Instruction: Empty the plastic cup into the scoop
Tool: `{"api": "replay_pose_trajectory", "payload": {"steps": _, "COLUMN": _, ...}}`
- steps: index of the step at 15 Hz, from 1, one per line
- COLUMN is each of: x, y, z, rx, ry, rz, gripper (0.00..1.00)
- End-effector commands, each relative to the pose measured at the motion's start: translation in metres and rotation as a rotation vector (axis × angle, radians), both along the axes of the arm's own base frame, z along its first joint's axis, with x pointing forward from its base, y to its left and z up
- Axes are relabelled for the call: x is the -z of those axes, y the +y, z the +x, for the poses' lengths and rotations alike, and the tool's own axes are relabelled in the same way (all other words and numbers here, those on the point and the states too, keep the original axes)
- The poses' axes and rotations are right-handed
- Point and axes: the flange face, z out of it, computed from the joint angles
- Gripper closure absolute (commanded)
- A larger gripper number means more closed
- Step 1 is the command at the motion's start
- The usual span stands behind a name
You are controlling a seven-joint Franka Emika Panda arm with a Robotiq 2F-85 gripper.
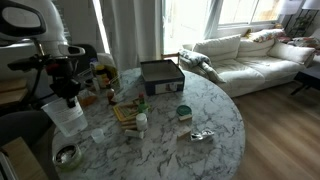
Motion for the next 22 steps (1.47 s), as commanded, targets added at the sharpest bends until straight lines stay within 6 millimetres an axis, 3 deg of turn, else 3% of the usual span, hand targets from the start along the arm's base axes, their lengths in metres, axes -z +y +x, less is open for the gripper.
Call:
{"api": "replay_pose_trajectory", "payload": {"steps": 1, "x": 0.003, "y": 0.007, "z": 0.0, "rx": -0.033, "ry": 0.017, "rz": -0.013, "gripper": 0.99}}
{"api": "replay_pose_trajectory", "payload": {"steps": 6, "x": 0.015, "y": 0.037, "z": -0.001, "rx": -0.188, "ry": 0.046, "rz": -0.253, "gripper": 0.99}}
{"api": "replay_pose_trajectory", "payload": {"steps": 11, "x": 0.043, "y": 0.069, "z": -0.003, "rx": -0.258, "ry": 0.007, "rz": -0.503, "gripper": 0.99}}
{"api": "replay_pose_trajectory", "payload": {"steps": 12, "x": 0.03, "y": 0.06, "z": -0.004, "rx": -0.254, "ry": 0.018, "rz": -0.41, "gripper": 0.99}}
{"api": "replay_pose_trajectory", "payload": {"steps": 19, "x": 0.032, "y": 0.06, "z": -0.002, "rx": -0.247, "ry": 0.016, "rz": -0.413, "gripper": 0.99}}
{"api": "replay_pose_trajectory", "payload": {"steps": 22, "x": 0.045, "y": 0.053, "z": -0.003, "rx": -0.195, "ry": 0.0, "rz": -0.542, "gripper": 0.99}}
